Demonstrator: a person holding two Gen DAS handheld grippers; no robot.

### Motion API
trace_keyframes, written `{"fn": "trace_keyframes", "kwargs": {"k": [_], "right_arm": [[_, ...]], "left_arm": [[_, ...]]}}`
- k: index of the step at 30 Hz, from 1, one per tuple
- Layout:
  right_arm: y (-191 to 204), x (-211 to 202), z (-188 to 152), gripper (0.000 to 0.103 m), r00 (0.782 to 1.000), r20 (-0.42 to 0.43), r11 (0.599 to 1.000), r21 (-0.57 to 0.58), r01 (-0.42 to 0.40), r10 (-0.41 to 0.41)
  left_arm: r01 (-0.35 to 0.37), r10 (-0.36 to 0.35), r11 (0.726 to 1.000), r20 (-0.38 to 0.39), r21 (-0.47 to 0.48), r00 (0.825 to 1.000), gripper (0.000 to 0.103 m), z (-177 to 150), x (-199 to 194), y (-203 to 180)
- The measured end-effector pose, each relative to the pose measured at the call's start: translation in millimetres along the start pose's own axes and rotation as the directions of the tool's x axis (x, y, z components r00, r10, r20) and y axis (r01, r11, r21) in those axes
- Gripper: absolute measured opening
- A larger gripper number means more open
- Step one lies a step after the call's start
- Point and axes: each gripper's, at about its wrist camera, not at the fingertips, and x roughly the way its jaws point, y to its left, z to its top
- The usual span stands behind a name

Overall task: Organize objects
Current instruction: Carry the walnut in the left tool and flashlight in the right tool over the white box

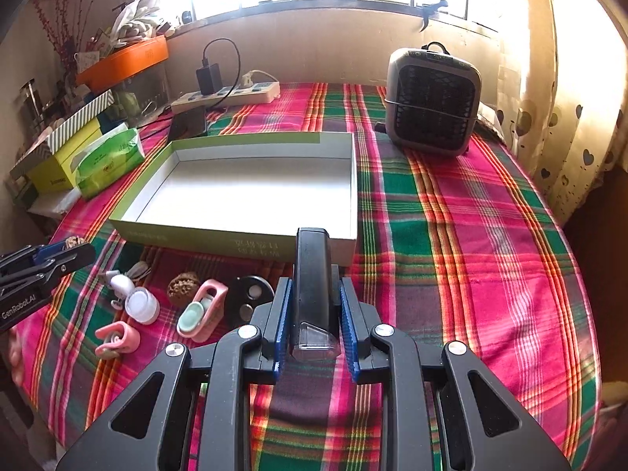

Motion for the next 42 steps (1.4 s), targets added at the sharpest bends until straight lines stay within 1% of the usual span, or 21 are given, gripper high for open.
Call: {"fn": "trace_keyframes", "kwargs": {"k": [10,16,19,24,28,34,37,42], "right_arm": [[-7.5,13.6,33.6,0.025,1.000,-0.006,1.000,-0.005,-0.015,0.014],[-10.4,28.0,52.4,0.025,1.000,-0.018,1.000,-0.009,-0.025,0.024],[-9.6,36.2,62.9,0.025,0.999,-0.024,0.999,-0.020,-0.031,0.030],[-8.2,56.6,73.7,0.025,0.998,-0.059,0.998,-0.046,-0.031,0.028],[-13.8,73.4,79.8,0.025,0.996,-0.080,0.999,-0.024,-0.034,0.032],[-17.4,93.2,86.9,0.025,0.995,-0.095,0.999,-0.026,-0.020,0.018],[-18.1,100.1,89.8,0.025,0.995,-0.096,0.999,-0.018,-0.027,0.025],[-13.6,105.2,93.8,0.025,0.996,-0.088,0.999,-0.036,-0.027,0.023]], "left_arm": [[0.019,-0.019,1.000,0.007,0.016,1.000,0.030,39.9,19.1,-7.0],[0.028,-0.028,1.000,-0.003,0.011,1.000,0.030,62.7,37.7,-7.3],[0.024,-0.023,0.999,-0.024,0.022,0.999,0.030,70.3,51.3,-9.1],[0.003,-0.001,0.999,-0.048,0.041,0.999,0.030,83.0,72.2,-12.5],[-0.005,0.007,0.999,-0.061,0.038,0.998,0.030,93.3,89.2,-12.5],[-0.021,0.024,0.999,-0.097,0.030,0.995,0.030,99.3,113.5,-8.0],[-0.024,0.028,0.999,-0.101,0.038,0.994,0.030,99.9,119.4,-10.2],[-0.028,0.032,0.999,-0.104,0.044,0.994,0.030,101.7,126.1,-11.2]]}}
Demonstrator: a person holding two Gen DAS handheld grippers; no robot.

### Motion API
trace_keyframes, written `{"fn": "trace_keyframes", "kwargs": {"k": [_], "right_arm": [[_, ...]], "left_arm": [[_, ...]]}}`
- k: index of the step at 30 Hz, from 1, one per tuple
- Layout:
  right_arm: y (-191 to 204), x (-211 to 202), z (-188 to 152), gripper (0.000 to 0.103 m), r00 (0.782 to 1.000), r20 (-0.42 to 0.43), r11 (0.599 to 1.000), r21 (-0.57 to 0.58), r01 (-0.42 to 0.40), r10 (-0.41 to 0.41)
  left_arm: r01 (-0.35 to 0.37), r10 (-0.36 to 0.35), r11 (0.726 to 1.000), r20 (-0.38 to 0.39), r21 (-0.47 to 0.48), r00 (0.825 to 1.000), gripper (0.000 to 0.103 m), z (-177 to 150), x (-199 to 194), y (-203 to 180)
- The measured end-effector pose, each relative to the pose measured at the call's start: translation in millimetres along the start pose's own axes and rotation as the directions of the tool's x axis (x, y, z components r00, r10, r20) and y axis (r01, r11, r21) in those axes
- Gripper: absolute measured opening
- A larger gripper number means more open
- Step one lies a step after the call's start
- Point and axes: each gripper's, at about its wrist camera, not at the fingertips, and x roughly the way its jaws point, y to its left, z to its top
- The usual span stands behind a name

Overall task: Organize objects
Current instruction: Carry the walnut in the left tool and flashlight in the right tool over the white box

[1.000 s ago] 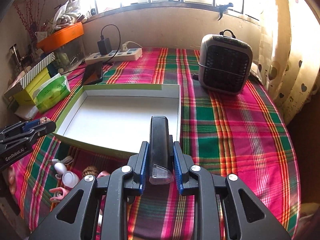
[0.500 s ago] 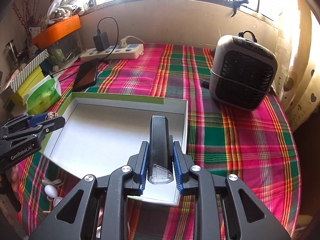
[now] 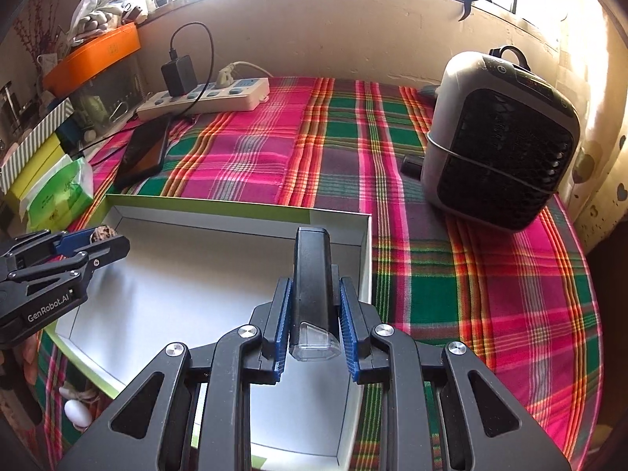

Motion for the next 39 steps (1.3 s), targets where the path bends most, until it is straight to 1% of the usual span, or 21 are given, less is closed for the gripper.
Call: {"fn": "trace_keyframes", "kwargs": {"k": [3,8,13,17,20,27,39], "right_arm": [[1.9,4.3,3.3,0.025,1.000,-0.003,1.000,0.001,-0.002,0.002],[1.1,8.6,3.4,0.025,1.000,-0.005,1.000,-0.001,-0.002,0.002],[0.8,12.9,3.9,0.025,1.000,-0.007,1.000,0.002,-0.004,0.004],[1.1,12.9,4.2,0.025,1.000,-0.002,1.000,0.000,-0.006,0.006],[2.3,13.3,4.3,0.025,1.000,-0.002,1.000,-0.005,-0.004,0.004],[3.8,14.5,4.0,0.025,1.000,-0.002,1.000,-0.014,0.012,-0.012],[5.4,15.0,3.7,0.025,1.000,0.001,1.000,-0.013,0.015,-0.015]], "left_arm": [[0.004,-0.004,1.000,0.000,-0.008,1.000,0.030,2.0,1.5,-0.5],[-0.006,0.006,1.000,0.003,0.012,1.000,0.030,2.3,4.2,-3.9],[-0.005,0.005,1.000,0.011,0.011,1.000,0.030,2.3,6.6,-6.7],[-0.004,0.004,1.000,0.003,0.022,1.000,0.030,0.3,9.5,-9.7],[-0.024,0.024,0.999,0.010,0.038,1.000,0.030,-0.3,9.6,-12.3],[-0.032,0.032,0.999,0.007,0.040,0.999,0.030,-0.7,10.2,-13.5],[-0.027,0.026,0.999,0.004,0.033,1.000,0.031,-1.2,10.3,-13.9]]}}
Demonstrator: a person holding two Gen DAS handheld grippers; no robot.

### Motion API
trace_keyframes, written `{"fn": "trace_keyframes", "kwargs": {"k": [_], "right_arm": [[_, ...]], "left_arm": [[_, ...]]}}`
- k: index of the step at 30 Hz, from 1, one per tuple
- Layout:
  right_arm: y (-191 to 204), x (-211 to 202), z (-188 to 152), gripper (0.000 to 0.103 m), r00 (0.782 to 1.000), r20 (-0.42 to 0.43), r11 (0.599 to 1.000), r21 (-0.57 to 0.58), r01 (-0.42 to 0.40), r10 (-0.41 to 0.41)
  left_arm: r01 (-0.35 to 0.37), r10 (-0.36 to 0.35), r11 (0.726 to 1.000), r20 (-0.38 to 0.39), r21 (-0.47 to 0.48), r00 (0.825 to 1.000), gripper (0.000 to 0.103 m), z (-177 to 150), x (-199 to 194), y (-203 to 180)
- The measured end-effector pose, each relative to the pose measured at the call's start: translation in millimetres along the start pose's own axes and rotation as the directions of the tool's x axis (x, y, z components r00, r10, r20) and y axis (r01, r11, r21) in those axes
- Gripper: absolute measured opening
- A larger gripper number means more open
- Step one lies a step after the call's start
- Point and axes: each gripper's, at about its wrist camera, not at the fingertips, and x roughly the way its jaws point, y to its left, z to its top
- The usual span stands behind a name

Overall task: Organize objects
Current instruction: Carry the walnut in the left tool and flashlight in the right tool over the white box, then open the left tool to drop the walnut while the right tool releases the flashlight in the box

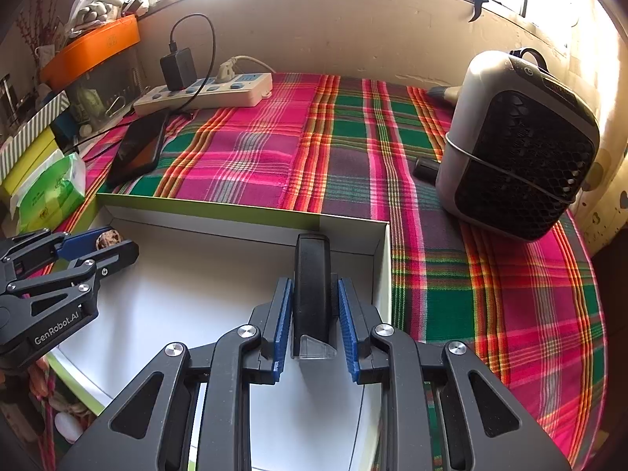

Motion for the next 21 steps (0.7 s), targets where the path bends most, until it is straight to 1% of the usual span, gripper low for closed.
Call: {"fn": "trace_keyframes", "kwargs": {"k": [4,6,12,21], "right_arm": [[-0.7,-1.2,-0.2,0.027,1.000,0.010,1.000,0.004,0.004,-0.005],[-0.5,-2.3,-0.7,0.033,1.000,0.016,1.000,0.004,-0.011,0.011],[3.6,-7.9,-3.2,0.043,0.999,0.039,1.000,0.004,-0.022,0.022],[2.2,-22.8,-6.5,0.044,0.997,0.069,0.999,0.033,-0.029,0.027]], "left_arm": [[0.015,-0.015,1.000,-0.001,-0.024,1.000,0.031,-0.1,-1.7,3.0],[0.020,-0.020,0.999,0.001,-0.030,1.000,0.031,-0.7,-3.1,3.3],[0.028,-0.027,0.999,0.009,-0.042,1.000,0.031,-2.0,-9.7,4.2],[0.043,-0.041,0.998,0.033,-0.047,0.999,0.031,-7.8,-25.1,2.5]]}}
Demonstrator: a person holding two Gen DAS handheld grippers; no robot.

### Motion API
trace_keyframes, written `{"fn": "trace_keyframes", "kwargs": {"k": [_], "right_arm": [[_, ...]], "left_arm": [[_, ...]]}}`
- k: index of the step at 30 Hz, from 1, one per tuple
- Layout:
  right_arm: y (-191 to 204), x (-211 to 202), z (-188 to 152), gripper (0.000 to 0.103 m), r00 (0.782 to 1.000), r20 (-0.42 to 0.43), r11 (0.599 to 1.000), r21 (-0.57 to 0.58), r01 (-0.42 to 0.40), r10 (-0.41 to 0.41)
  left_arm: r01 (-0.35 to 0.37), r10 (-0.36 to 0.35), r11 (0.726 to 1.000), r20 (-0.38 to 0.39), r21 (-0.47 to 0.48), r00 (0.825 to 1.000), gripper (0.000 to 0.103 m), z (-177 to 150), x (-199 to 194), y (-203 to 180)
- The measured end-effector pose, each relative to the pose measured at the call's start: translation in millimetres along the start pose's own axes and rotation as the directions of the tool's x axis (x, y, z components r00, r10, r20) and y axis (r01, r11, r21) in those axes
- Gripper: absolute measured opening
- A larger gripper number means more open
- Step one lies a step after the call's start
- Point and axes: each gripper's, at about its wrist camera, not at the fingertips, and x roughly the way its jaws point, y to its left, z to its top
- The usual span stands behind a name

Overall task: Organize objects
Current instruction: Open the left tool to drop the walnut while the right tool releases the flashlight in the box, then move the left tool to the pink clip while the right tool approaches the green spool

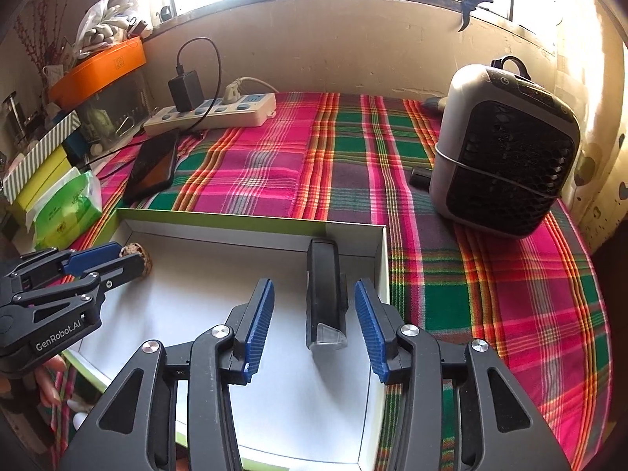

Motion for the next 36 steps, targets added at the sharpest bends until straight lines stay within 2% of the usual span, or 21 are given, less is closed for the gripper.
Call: {"fn": "trace_keyframes", "kwargs": {"k": [12,19,25,32,36], "right_arm": [[4.4,-26.7,-11.8,0.044,0.998,0.053,1.000,0.013,-0.020,0.019],[-1.6,-52.2,-15.3,0.044,0.990,0.134,0.998,0.049,-0.038,0.031],[-4.0,-60.4,-25.2,0.044,0.991,0.132,0.997,0.064,-0.039,0.030],[-6.5,-82.7,-30.9,0.044,0.977,0.200,0.992,0.085,-0.097,0.079],[-1.0,-94.0,-36.2,0.044,0.973,0.219,0.995,0.061,-0.084,0.069]], "left_arm": [[-0.003,0.003,1.000,0.033,-0.012,0.999,0.031,-13.6,-26.9,0.0],[0.004,-0.003,1.000,0.053,-0.010,0.999,0.031,-22.7,-42.9,-2.3],[0.013,-0.012,1.000,0.062,-0.014,0.998,0.031,-31.4,-54.3,-1.6],[0.017,-0.015,1.000,0.068,-0.021,0.998,0.031,-44.1,-66.0,1.3],[0.017,-0.015,1.000,0.066,-0.023,0.998,0.031,-51.9,-71.4,3.2]]}}
